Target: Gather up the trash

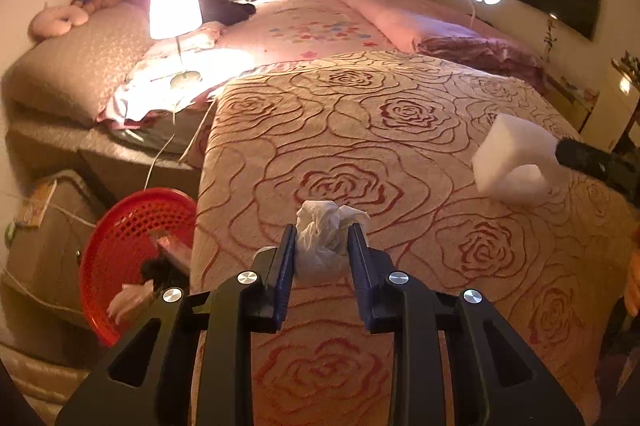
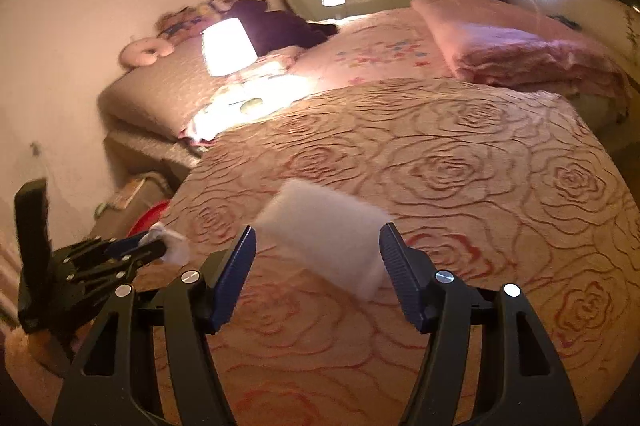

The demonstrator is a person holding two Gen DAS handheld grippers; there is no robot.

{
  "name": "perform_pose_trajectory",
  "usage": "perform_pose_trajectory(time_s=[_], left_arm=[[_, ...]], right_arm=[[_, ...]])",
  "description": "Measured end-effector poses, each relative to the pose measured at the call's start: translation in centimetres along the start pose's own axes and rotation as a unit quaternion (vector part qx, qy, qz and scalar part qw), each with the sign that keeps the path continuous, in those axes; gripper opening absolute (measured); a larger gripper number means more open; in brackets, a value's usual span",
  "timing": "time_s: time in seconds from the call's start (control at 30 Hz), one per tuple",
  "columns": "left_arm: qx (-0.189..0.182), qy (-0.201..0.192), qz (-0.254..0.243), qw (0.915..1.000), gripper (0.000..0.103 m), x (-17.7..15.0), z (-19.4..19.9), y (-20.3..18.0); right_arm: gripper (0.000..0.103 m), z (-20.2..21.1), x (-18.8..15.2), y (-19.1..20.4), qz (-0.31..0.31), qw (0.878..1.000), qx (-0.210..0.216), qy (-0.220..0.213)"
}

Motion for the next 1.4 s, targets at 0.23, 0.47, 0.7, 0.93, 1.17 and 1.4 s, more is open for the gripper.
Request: perform_pose_trajectory(time_s=[0.23,0.47,0.7,0.93,1.17,1.4], left_arm=[[-0.006,0.005,0.026,0.9996,0.025,-0.9,0.3,1.2],[-0.008,0.007,0.037,0.9993,0.025,-1.6,0.6,1.9],[-0.013,0.006,0.038,0.9992,0.025,-1.9,0.7,1.7],[-0.012,0.01,0.039,0.9991,0.025,-2.4,0.4,1.9],[-0.011,0.016,0.036,0.9992,0.025,-2.8,-0.1,1.8],[-0.011,0.019,0.035,0.9992,0.025,-2.9,-0.1,1.8]], right_arm=[[0.062,0.3,-1.5,3.8,0.039,0.998,0.033,0.02],[0.062,1.8,-3.9,6.2,0.053,0.996,0.058,0.044],[0.08,2.5,-3.9,4.1,0.059,0.998,-0.014,0.025],[0.093,0.2,-3.9,1.3,0.07,0.995,-0.053,0.046],[0.096,-1.3,-2.9,1.4,0.111,0.992,-0.034,0.053],[0.096,-3.1,-3.5,3.2,0.115,0.989,0.031,0.089]])
Point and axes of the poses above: each gripper's, at about its wrist camera, not at the fingertips, and z roughly against the way its jaws point, y to its left, x to its top, the point moved 8 cm from there along -z, roughly the way its jaws point, and after that the axes turned 8 degrees about x, right-handed, at the moved point
